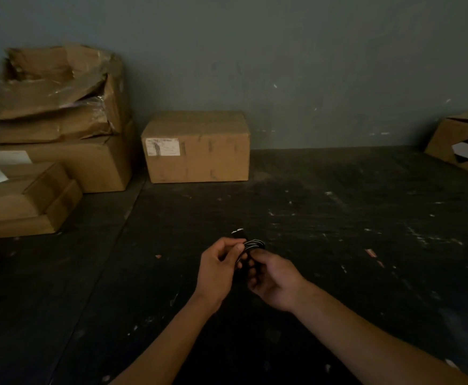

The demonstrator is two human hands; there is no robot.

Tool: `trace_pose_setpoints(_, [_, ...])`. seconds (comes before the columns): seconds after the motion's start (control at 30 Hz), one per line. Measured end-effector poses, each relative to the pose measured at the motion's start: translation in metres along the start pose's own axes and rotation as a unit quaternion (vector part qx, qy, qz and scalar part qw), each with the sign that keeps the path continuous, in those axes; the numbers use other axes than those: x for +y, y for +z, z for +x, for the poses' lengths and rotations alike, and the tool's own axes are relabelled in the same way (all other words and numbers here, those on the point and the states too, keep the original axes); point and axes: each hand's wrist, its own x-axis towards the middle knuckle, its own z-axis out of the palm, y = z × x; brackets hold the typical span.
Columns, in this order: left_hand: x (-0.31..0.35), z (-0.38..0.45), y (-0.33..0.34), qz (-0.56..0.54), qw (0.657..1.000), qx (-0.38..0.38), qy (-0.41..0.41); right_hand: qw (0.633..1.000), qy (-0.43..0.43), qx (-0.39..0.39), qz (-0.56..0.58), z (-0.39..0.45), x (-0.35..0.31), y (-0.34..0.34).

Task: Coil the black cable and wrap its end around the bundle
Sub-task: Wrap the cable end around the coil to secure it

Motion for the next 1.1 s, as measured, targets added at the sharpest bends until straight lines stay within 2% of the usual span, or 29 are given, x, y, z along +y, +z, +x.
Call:
trace_pose_setpoints(0.23, [-0.001,0.004,-0.005,-0.011,0.998,-0.05,-0.037,0.999,-0.003,-0.034,-0.014,0.001,0.002,-0.01])
trace_pose_setpoints(0.37, [-0.002,0.006,-0.004,-0.07,0.991,-0.038,-0.11,0.999,-0.008,-0.038,-0.028,0.002,0.003,-0.012])
trace_pose_setpoints(0.47, [0.002,0.005,-0.006,-0.099,0.981,-0.078,-0.148,0.998,-0.008,-0.04,-0.045,0.0,0.003,-0.014])
trace_pose_setpoints(0.57, [0.0,0.006,-0.008,-0.079,0.986,-0.086,-0.12,0.996,-0.012,-0.033,-0.077,-0.001,0.001,-0.015])
trace_pose_setpoints(0.67, [-0.006,0.006,-0.007,-0.032,0.993,-0.063,-0.095,0.99,-0.033,-0.003,-0.137,-0.004,-0.002,-0.014])
trace_pose_setpoints(0.83, [-0.009,0.005,-0.003,0.032,0.996,-0.033,-0.072,0.931,-0.162,0.09,-0.313,-0.005,0.002,-0.014])
trace_pose_setpoints(0.93, [-0.01,0.003,0.001,0.118,0.992,-0.038,-0.033,0.92,-0.233,0.116,-0.293,-0.004,0.002,-0.015])
trace_pose_setpoints(1.1, [-0.009,-0.001,0.002,0.189,0.981,-0.038,0.036,0.926,-0.247,0.059,-0.279,-0.012,-0.005,-0.013])
